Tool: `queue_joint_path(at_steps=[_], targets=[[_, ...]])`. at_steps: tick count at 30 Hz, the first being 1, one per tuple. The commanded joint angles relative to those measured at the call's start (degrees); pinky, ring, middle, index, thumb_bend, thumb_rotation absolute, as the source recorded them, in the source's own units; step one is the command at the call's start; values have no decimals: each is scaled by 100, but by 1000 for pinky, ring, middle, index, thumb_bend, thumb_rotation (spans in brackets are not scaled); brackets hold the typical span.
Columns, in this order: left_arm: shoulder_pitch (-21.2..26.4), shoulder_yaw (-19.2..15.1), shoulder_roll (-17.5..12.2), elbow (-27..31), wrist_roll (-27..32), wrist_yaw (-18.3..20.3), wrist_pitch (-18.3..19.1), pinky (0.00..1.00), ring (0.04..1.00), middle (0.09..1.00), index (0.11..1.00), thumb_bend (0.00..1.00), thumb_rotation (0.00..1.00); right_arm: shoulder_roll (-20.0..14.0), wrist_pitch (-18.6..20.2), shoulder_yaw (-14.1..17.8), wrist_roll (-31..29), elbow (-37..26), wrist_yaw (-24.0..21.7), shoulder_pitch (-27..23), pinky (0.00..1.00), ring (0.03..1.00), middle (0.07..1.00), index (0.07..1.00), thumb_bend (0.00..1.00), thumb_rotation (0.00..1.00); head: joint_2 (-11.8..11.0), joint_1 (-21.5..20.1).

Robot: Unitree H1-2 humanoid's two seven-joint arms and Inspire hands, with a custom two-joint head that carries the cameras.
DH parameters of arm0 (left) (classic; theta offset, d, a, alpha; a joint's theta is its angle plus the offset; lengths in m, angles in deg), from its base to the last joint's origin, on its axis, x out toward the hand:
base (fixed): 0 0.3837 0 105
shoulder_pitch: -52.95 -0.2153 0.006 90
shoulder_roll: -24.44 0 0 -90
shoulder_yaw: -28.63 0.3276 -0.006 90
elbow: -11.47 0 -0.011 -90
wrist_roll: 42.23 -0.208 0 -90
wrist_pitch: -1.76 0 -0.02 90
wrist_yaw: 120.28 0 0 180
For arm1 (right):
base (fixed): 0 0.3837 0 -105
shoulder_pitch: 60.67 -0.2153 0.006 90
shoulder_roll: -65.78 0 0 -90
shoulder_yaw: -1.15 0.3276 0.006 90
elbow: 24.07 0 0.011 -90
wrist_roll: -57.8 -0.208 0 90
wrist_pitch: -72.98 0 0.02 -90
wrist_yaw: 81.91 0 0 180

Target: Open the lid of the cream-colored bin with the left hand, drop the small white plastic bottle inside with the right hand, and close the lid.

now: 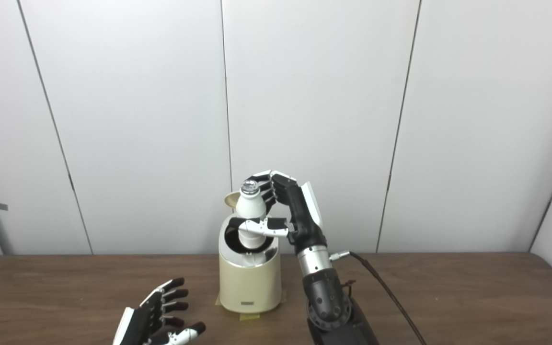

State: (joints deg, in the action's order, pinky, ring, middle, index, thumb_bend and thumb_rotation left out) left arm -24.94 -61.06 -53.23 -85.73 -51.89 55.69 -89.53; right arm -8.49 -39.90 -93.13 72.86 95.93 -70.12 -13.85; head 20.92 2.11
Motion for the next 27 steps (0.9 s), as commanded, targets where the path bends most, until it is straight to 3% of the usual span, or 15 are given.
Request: queue_joint_path(at_steps=[1, 27], targets=[[145, 10, 7, 256, -11, -47, -132, 587, 729, 786, 856, 737, 19, -51, -357, -65, 46, -17, 121, -344, 286, 381, 482, 545, 510, 0, 12, 16], [72, 32, 27, 448, -93, -50, -6, 583, 727, 787, 850, 734, 34, -563, -403, -1100, 97, 462, 1061, -449, 308, 411, 493, 551, 492, 0, 159, 117]])
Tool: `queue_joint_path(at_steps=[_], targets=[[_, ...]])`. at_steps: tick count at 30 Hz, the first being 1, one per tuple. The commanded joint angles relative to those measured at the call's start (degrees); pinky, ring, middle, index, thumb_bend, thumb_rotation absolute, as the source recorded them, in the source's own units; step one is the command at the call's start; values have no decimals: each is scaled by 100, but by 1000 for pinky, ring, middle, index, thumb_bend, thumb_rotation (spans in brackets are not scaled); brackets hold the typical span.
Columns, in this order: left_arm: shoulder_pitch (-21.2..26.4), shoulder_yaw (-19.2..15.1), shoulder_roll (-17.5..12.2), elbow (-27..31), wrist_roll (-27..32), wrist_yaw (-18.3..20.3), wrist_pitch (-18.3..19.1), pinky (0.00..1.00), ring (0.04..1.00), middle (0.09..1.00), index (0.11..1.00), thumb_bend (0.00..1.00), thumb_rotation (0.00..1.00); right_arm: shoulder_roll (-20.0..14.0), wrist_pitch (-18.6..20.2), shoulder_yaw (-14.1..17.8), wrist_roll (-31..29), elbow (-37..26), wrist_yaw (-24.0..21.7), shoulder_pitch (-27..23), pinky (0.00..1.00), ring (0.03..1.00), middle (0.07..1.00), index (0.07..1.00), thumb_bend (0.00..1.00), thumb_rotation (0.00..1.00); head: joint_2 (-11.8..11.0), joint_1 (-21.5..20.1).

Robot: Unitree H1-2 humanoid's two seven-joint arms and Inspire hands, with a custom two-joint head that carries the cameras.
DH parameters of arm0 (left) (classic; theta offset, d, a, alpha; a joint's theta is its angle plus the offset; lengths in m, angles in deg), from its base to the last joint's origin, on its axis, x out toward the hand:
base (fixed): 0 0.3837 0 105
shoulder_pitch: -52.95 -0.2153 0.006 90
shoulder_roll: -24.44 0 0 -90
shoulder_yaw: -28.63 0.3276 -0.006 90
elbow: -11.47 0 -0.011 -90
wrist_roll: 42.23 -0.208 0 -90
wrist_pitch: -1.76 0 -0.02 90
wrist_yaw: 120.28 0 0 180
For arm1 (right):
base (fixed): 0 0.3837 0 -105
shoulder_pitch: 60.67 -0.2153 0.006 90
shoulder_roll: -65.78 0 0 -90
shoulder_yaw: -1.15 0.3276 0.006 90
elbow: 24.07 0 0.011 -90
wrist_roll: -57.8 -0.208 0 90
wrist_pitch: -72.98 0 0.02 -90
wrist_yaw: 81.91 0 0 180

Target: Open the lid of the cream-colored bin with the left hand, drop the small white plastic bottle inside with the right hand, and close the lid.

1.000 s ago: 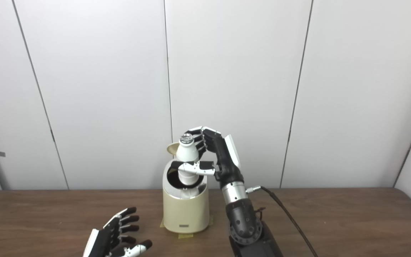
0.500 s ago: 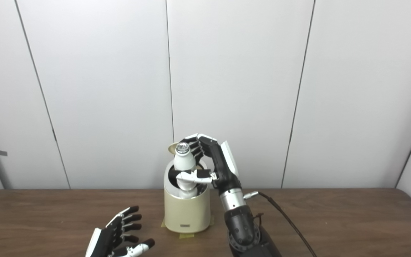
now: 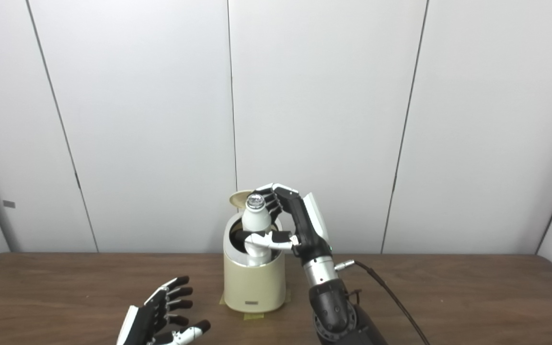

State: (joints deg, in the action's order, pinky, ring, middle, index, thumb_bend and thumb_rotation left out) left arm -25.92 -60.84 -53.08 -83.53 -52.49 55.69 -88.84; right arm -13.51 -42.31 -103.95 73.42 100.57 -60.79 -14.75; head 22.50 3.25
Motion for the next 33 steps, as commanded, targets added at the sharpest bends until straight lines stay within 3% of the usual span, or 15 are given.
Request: queue_joint_path(at_steps=[1, 26, 30, 33], targets=[[168, 8, 13, 229, -20, -45, -78, 587, 728, 787, 849, 735, 34, -78, -162, -64, 26, 39, 167, -386, 309, 411, 493, 550, 492, 0, 1, 3], [127, 83, 60, 352, -115, -71, 57, 592, 725, 788, 845, 730, 24, -140, -163, -603, -10, 790, 623, -708, 310, 407, 496, 541, 493, 0, 79, 109], [127, 91, 71, 373, -144, -80, 91, 598, 727, 786, 848, 728, 23, -172, -163, -701, 3, 814, 587, -690, 319, 407, 501, 536, 494, 0, 92, 118], [127, 91, 75, 373, -139, -78, 104, 596, 726, 785, 847, 728, 29, -172, -161, -650, 27, 907, 314, -685, 336, 404, 494, 525, 497, 0, 92, 118]])
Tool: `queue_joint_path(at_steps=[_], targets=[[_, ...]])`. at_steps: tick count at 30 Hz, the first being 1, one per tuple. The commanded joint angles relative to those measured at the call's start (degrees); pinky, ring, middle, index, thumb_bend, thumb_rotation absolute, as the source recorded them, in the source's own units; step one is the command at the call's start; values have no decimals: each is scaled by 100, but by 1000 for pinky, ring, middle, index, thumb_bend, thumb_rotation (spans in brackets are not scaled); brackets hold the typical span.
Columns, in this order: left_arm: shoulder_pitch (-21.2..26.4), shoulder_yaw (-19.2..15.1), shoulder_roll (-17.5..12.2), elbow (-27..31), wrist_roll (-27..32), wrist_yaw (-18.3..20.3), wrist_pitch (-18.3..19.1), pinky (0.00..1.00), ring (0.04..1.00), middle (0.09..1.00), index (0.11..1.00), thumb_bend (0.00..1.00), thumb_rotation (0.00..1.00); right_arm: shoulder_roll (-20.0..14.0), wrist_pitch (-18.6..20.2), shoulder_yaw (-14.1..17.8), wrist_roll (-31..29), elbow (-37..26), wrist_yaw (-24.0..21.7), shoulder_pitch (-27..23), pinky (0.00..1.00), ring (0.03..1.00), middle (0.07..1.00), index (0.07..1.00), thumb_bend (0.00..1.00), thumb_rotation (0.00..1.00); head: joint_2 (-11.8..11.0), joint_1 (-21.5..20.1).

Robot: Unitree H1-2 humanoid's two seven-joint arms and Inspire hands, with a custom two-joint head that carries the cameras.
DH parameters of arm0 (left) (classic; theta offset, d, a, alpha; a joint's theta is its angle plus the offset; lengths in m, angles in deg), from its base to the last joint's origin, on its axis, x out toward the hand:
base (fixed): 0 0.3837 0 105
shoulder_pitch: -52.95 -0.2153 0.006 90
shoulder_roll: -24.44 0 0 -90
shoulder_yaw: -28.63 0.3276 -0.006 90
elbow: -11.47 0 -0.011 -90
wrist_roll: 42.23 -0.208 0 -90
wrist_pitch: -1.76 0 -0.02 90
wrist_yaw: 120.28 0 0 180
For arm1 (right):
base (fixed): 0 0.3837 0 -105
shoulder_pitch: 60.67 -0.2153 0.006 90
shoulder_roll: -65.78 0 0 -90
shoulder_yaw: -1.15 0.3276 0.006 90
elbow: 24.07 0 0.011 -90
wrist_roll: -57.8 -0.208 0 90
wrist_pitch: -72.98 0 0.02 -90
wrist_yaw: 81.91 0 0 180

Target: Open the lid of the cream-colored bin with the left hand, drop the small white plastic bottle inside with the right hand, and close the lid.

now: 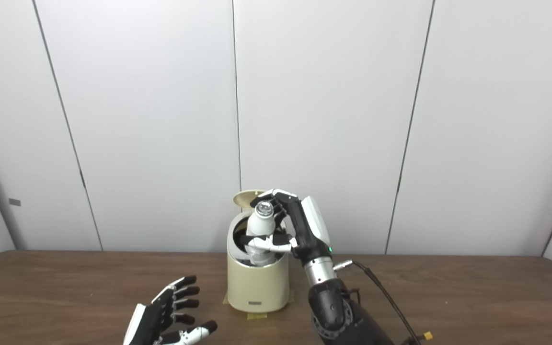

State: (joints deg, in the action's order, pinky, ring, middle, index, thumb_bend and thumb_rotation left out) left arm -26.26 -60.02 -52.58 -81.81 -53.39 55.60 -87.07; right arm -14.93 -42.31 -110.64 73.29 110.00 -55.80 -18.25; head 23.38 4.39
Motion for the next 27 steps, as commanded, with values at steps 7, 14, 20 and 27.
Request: queue_joint_path(at_steps=[7, 14, 20, 27], targets=[[173, 20, 19, 189, -40, -45, -77, 589, 723, 787, 846, 729, 26, -125, 604, 165, 182, -329, -1360, -301, 393, 463, 488, 522, 521, 0, 66, 4], [175, 37, -3, 196, -65, -34, -53, 589, 725, 786, 846, 727, 35, -110, 789, 358, 356, -479, -1632, -245, 435, 575, 671, 696, 917, 40, 88, -11], [177, 42, 3, 187, -34, -19, -63, 575, 720, 789, 844, 727, 19, -87, 826, 499, 467, -538, -1791, -219, 435, 583, 690, 708, 919, 53, 99, -11], [186, 47, 10, 193, -30, -19, -45, 596, 732, 797, 850, 725, 21, -93, 930, 536, 631, -603, -1888, -196, 450, 589, 701, 723, 922, 71, 117, 8]])
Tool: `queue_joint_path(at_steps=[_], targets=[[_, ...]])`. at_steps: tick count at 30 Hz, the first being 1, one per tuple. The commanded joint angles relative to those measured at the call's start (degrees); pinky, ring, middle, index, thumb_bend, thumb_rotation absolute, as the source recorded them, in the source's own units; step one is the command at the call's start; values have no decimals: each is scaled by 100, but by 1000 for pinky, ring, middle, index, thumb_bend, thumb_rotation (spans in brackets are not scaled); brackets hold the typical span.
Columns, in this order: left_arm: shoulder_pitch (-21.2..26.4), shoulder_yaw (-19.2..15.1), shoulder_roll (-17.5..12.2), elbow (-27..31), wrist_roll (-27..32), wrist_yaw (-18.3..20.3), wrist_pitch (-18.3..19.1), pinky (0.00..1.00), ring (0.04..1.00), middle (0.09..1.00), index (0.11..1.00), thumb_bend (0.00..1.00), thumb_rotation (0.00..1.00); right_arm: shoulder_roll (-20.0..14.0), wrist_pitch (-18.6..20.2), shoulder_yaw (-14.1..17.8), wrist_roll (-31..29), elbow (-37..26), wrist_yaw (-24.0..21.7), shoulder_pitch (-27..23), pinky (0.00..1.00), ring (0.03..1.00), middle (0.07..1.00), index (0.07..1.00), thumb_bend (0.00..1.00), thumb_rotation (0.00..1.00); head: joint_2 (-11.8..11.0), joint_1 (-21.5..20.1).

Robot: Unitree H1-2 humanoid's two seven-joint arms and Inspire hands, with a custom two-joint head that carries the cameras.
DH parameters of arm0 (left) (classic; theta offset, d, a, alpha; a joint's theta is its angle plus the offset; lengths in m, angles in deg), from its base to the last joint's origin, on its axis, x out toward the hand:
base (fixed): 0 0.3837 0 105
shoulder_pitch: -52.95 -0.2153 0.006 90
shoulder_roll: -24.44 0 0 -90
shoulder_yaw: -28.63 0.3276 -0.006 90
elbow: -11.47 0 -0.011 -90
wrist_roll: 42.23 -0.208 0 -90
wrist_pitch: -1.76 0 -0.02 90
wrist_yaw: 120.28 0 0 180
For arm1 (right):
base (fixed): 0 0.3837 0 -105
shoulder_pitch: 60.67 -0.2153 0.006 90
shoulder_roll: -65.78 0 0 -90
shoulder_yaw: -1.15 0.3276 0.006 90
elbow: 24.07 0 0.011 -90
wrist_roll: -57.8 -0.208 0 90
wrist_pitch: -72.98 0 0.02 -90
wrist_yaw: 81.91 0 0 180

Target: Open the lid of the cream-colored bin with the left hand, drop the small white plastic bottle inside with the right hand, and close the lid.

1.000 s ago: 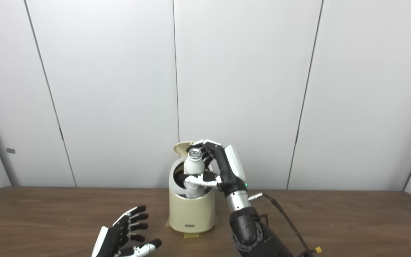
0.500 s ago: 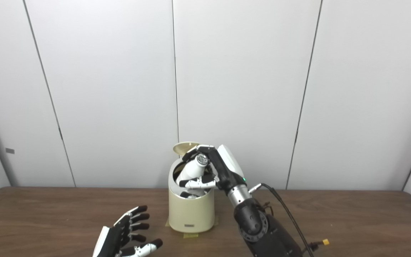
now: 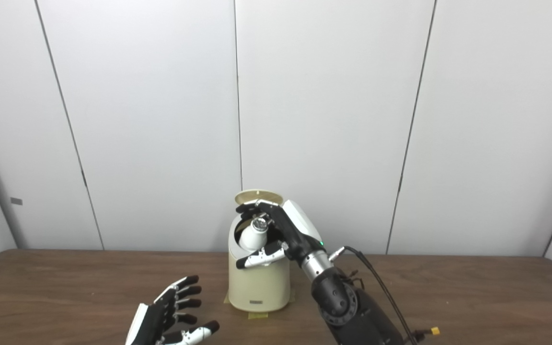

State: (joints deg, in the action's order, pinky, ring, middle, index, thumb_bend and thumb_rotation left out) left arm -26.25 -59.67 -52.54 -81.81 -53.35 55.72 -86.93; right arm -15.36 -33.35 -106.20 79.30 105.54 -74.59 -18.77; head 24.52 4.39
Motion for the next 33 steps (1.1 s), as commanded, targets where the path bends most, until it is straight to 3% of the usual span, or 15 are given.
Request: queue_joint_path(at_steps=[1, 11, 26, 33], targets=[[188, 9, 7, 192, -29, -31, -55, 593, 730, 796, 850, 726, 21, -48, 25, 100, 40, -162, -16, -142, 451, 588, 700, 724, 927, 77, 2, 8], [194, -1, -21, 157, -24, -27, -93, 581, 723, 787, 847, 730, 24, -43, 112, 302, 38, -533, -41, 24, 447, 588, 717, 727, 924, 76, 1, -1], [231, -4, -86, 55, -6, -11, -147, 600, 730, 789, 844, 728, 25, -270, 504, 743, 106, -2168, -209, 488, 506, 652, 726, 742, 921, 119, -18, -131], [238, -11, -82, 52, 21, -12, -136, 605, 738, 796, 842, 727, 18, -317, 465, 758, 134, -2369, -309, 620, 517, 658, 718, 734, 931, 117, -36, -138]])
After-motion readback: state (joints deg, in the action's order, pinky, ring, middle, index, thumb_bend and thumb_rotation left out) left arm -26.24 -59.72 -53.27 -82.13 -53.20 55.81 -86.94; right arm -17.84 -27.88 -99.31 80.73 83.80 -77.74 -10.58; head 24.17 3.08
